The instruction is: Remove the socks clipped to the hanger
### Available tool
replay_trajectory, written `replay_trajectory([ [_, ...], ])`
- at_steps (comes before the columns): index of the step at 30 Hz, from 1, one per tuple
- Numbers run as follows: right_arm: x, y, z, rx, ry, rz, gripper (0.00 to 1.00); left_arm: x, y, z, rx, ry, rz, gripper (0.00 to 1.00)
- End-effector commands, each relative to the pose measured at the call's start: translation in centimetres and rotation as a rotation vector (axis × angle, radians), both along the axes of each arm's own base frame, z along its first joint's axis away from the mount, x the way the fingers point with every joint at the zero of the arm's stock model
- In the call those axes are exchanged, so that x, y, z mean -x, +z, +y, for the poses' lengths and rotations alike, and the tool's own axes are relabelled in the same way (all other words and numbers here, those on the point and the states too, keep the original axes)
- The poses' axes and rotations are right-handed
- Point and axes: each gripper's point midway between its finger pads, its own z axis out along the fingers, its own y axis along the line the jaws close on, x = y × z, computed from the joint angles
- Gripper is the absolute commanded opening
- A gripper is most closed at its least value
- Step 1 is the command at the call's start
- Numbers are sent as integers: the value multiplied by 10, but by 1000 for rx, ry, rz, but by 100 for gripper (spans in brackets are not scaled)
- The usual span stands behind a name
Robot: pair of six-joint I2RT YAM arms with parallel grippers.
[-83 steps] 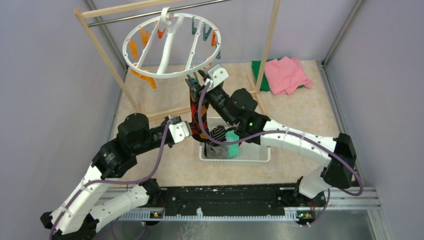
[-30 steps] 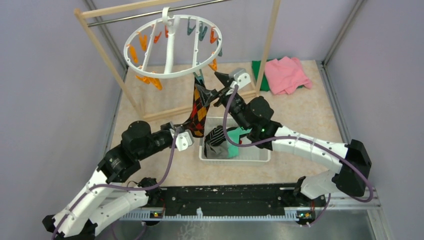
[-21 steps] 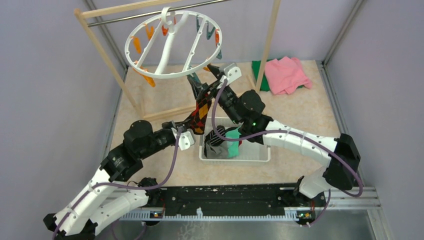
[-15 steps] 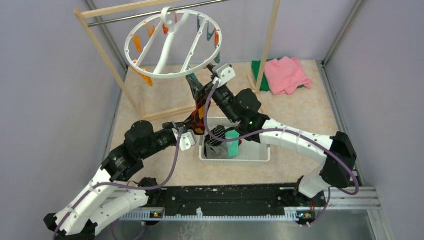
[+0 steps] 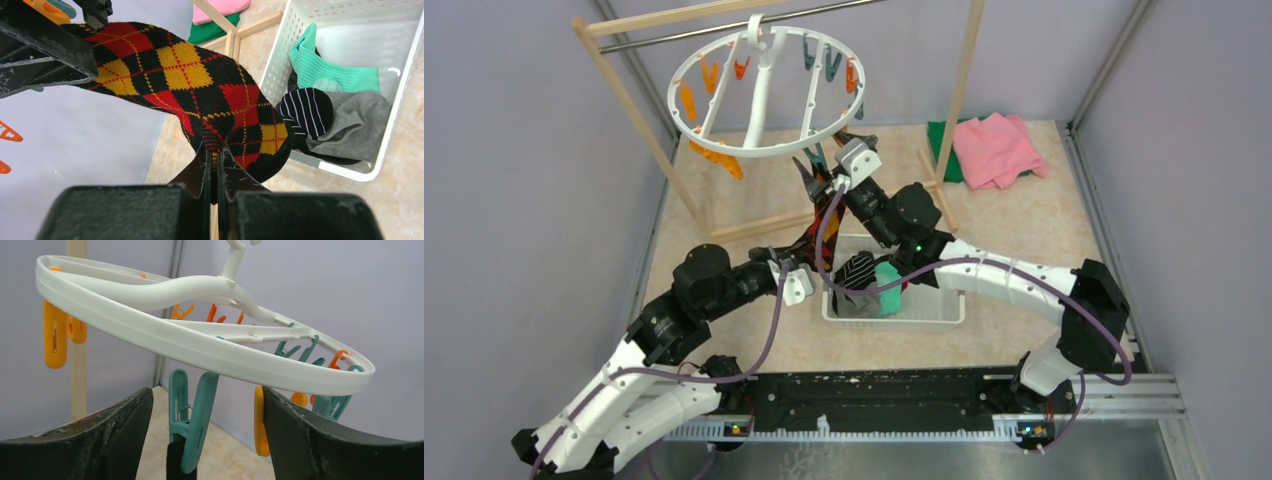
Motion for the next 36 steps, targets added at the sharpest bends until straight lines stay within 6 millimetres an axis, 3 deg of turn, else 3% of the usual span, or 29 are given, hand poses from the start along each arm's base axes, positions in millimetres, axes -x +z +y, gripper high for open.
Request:
replay_trajectory([
  [1, -6, 19, -6, -50, -43, -59, 77, 1, 12, -3, 29, -22, -57, 0],
  [5, -5, 24, -8, -82, -46, -73, 71, 1, 13, -2, 32, -20, -61, 0],
  [14, 1, 37, -10, -163, -17, -100, 47, 1, 12, 0, 37, -6, -55, 0],
  [22, 2, 37, -8, -199, 50, -43, 24, 1, 10, 2, 34, -2, -55, 0],
  [28, 7, 37, -3, -226, 139, 7, 3, 2, -11, 1, -18, -19, -47, 0],
  [32, 11, 36, -2, -234, 185, 54, 1, 5, -34, -3, -75, -62, -27, 0],
  [36, 13, 33, -4, -246, 213, 97, 0, 10, -73, -6, -177, -129, 6, 0],
])
